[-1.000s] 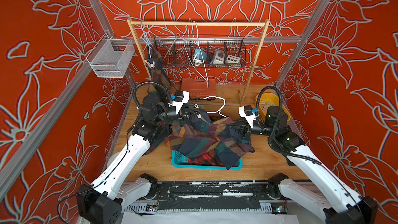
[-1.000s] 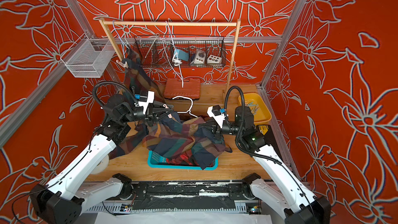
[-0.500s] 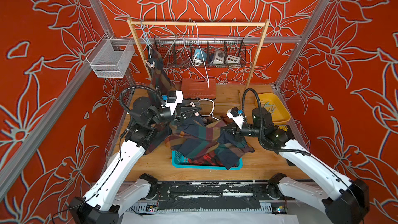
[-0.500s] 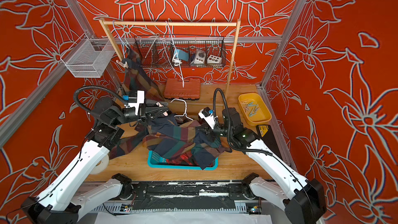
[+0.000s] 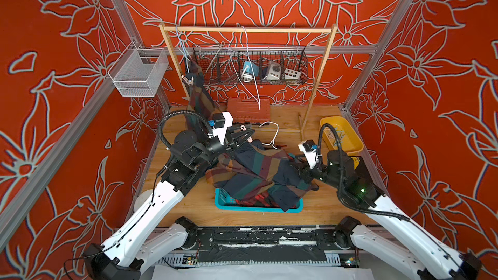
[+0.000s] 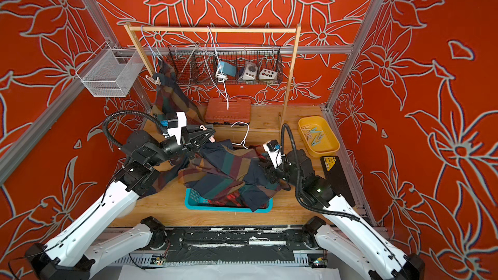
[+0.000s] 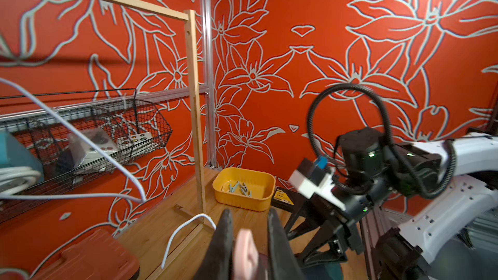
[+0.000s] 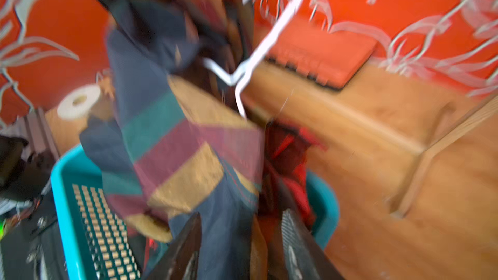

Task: Remove the clothespins securing long-sleeve shirts to the hanger
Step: Place the hanger in the bin, then place the clamp in the storage box.

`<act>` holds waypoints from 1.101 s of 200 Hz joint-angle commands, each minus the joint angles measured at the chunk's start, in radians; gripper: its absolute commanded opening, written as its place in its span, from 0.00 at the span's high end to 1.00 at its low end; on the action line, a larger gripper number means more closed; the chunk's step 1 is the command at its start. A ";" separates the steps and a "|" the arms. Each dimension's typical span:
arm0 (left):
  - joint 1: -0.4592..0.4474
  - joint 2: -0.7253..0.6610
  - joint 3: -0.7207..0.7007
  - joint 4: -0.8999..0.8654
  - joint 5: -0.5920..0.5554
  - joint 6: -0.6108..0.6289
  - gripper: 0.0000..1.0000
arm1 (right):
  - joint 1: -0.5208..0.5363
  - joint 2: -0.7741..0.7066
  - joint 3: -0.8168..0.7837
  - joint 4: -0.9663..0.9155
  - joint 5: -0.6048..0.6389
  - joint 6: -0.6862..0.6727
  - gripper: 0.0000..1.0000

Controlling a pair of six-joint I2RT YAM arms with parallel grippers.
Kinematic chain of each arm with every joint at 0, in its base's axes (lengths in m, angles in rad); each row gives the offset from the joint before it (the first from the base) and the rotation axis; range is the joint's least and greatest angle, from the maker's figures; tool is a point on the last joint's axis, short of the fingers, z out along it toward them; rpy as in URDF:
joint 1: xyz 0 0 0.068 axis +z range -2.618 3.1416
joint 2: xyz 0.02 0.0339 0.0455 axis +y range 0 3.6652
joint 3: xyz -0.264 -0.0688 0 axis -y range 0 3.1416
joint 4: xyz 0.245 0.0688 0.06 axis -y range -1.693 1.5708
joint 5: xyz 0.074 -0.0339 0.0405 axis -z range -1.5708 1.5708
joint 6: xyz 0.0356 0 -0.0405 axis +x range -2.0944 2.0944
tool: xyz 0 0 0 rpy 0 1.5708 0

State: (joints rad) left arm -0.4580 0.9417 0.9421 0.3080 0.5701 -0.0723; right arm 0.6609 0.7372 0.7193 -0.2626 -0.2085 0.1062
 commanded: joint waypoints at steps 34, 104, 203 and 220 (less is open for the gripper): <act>-0.015 0.037 -0.011 0.075 -0.154 -0.089 1.00 | 0.188 0.058 0.151 0.178 0.183 -0.119 0.51; -0.021 0.039 -0.009 0.058 -0.179 -0.088 1.00 | 0.299 0.389 0.379 0.381 0.144 -0.180 0.53; -0.021 0.039 -0.022 0.064 -0.165 -0.084 1.00 | 0.312 0.593 0.517 0.462 0.123 -0.177 0.53; -0.021 0.039 -0.021 0.067 -0.164 -0.083 1.00 | 0.312 0.617 0.537 0.465 0.118 -0.175 0.54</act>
State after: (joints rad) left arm -0.4732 0.9844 0.9325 0.3389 0.3965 -0.1543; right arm 0.9668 1.3273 1.2098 0.1555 -0.0795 -0.0559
